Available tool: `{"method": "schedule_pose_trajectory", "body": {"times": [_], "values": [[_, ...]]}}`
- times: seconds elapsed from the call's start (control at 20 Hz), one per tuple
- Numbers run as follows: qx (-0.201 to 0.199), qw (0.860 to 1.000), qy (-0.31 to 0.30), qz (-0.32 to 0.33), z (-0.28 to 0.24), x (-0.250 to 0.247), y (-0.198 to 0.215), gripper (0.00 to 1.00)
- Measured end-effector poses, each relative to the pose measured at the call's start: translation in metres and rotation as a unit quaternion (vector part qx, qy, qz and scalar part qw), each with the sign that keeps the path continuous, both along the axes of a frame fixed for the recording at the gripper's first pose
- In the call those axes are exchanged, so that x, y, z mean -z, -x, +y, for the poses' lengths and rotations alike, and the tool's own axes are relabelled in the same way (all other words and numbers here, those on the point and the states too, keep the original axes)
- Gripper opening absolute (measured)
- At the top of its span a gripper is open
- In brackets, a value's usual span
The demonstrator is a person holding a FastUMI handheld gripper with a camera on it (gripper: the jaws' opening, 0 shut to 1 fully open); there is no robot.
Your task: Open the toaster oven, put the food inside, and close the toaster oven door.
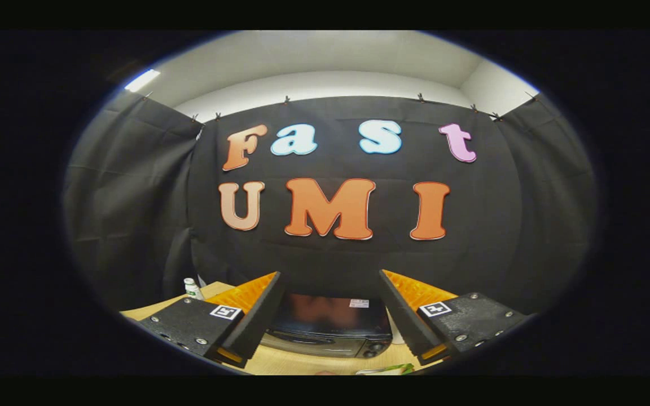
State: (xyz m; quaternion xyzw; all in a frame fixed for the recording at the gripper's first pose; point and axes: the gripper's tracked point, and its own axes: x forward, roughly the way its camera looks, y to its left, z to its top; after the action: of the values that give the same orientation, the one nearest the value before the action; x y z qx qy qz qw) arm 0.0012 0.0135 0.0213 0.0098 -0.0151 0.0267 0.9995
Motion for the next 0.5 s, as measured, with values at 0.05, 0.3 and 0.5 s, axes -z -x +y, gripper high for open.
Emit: {"method": "schedule_pose_trajectory", "body": {"times": [0.05,0.3,0.5], "values": [[0.001,1.0,-0.004,-0.002,-0.001,-0.002,-0.001,0.99],[-0.002,1.0,-0.008,0.022,0.003,0.012,-0.012,0.99],[-0.015,0.998,0.001,0.057,0.021,0.046,-0.024,0.99]]}}
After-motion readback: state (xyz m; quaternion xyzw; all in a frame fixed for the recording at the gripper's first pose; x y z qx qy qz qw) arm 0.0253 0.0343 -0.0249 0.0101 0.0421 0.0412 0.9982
